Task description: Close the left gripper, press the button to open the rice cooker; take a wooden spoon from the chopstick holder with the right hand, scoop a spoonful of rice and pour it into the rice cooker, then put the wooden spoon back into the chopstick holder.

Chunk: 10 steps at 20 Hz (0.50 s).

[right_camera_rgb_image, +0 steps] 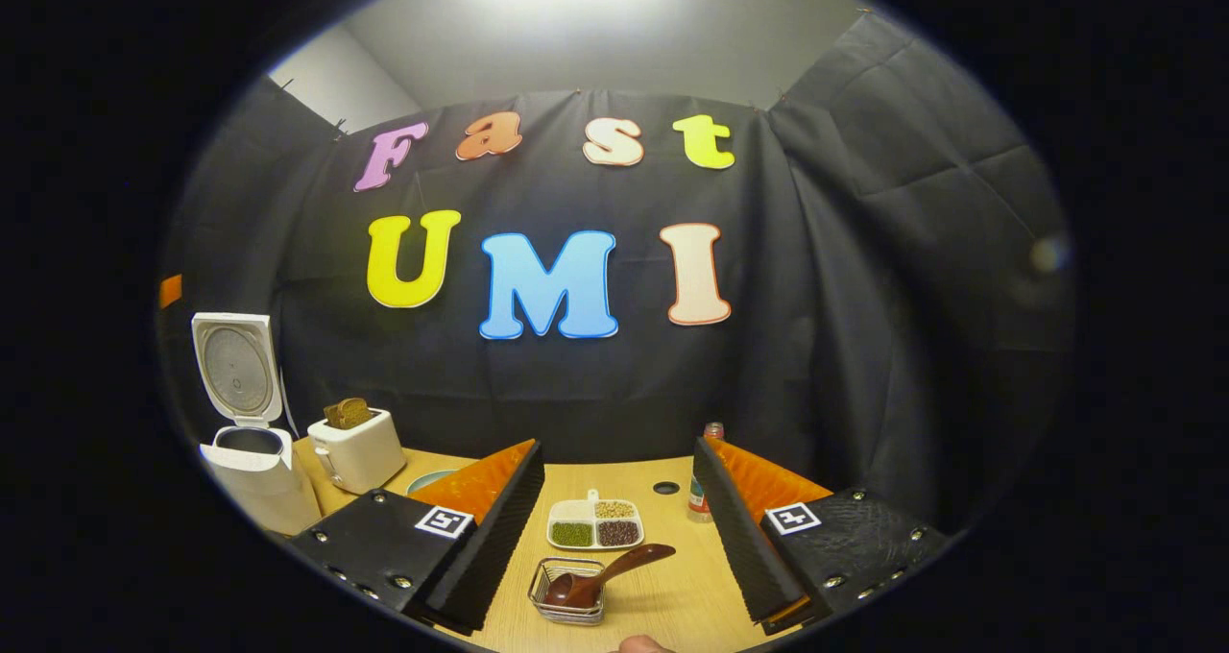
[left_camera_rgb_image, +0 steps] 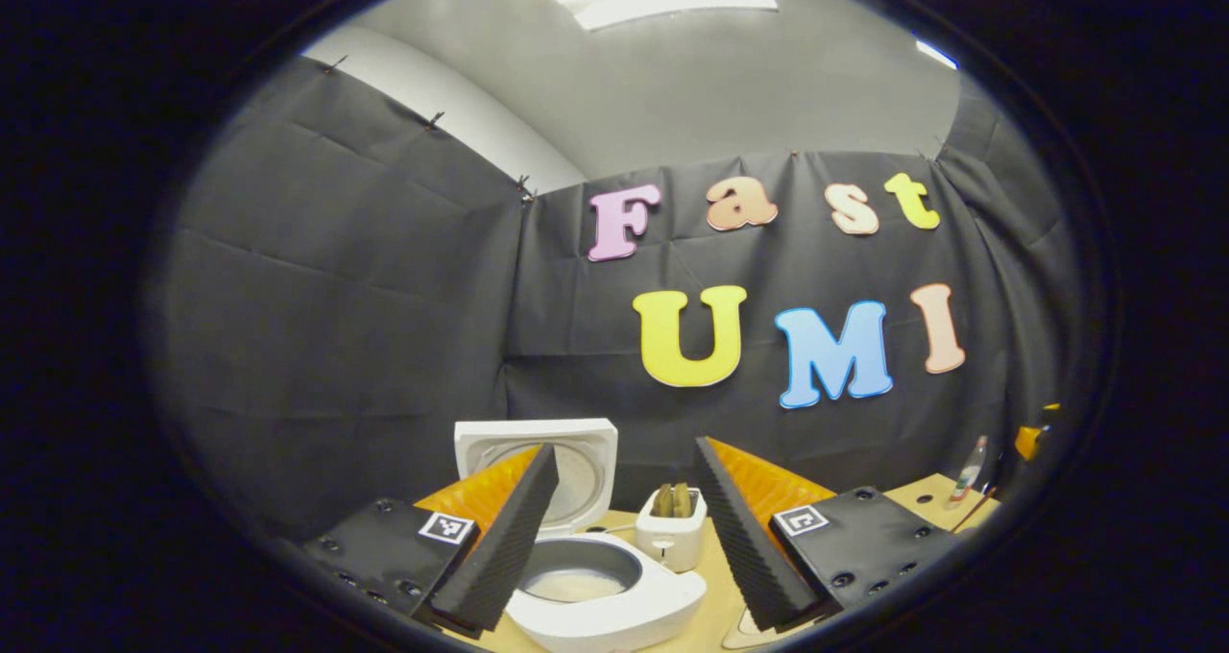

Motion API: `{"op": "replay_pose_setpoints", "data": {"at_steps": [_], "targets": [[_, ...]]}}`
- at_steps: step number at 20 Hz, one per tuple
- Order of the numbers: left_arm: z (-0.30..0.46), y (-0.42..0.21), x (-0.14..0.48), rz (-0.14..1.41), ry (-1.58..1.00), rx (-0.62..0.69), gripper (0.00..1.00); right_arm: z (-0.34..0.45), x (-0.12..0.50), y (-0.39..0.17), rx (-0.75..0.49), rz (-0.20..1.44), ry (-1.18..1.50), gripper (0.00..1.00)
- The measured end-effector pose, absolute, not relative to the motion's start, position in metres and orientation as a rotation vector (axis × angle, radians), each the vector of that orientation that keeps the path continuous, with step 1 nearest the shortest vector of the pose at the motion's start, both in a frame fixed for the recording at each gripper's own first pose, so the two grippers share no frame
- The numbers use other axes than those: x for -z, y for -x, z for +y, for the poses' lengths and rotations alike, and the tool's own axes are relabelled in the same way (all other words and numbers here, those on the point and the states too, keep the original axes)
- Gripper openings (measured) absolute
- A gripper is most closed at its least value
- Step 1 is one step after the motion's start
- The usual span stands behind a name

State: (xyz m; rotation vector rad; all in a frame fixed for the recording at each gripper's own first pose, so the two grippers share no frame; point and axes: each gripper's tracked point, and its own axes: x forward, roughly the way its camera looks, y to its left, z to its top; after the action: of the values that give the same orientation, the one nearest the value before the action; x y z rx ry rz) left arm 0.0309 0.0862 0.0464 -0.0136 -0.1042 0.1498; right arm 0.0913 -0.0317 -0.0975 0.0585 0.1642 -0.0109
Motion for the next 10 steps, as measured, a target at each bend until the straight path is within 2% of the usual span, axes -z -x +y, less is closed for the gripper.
{"op": "replay_pose_setpoints", "data": {"at_steps": [2, 3, 10], "targets": [[0.087, -0.023, -0.049, -0.113, 0.008, -0.158, 0.97, -0.036, 0.116, -0.099, 0.017, 0.197, -0.076, 0.95], [0.086, -0.019, -0.05, -0.11, 0.003, -0.158, 1.0, -0.037, 0.127, -0.103, 0.018, 0.217, -0.085, 0.95], [0.097, -0.002, -0.048, -0.091, -0.041, -0.209, 1.0, -0.048, 0.197, -0.119, 0.035, 0.368, -0.171, 0.96]]}}
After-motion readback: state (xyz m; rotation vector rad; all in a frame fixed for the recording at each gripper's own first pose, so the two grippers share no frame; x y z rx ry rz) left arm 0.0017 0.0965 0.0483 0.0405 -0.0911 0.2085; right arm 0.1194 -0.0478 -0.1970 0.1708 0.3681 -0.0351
